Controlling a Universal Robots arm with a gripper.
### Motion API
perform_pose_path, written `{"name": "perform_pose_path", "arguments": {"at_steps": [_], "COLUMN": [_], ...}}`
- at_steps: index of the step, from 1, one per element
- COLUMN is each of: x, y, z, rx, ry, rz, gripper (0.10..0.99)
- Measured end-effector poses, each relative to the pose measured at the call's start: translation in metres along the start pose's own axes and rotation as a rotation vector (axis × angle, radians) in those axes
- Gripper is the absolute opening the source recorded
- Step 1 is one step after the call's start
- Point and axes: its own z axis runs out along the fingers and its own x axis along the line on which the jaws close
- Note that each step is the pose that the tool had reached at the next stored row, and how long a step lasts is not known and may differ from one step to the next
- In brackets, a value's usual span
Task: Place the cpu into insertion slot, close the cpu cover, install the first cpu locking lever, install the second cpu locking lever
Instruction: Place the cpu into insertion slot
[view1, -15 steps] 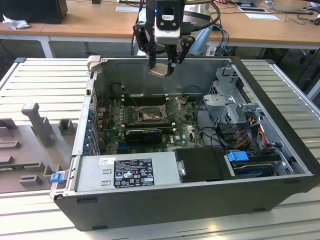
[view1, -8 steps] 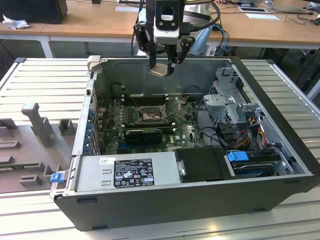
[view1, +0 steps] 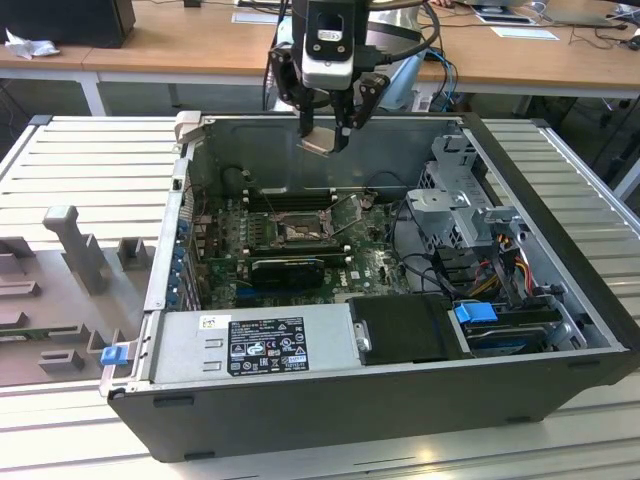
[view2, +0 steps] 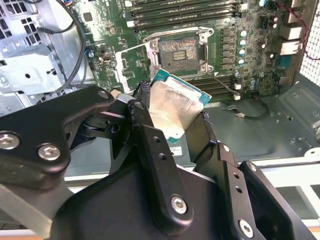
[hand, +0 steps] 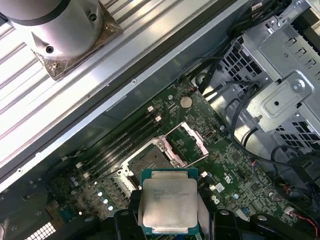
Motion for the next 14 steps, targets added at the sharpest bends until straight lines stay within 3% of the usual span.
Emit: {"name": "perform_pose_path", "arguments": {"at_steps": [14], "x": [0.0000], "y": [-0.0001], "z": [0.0012], "rx": [-0.002], "ry": [-0.0102], "rz": [0.115], "gripper": [0.525]}}
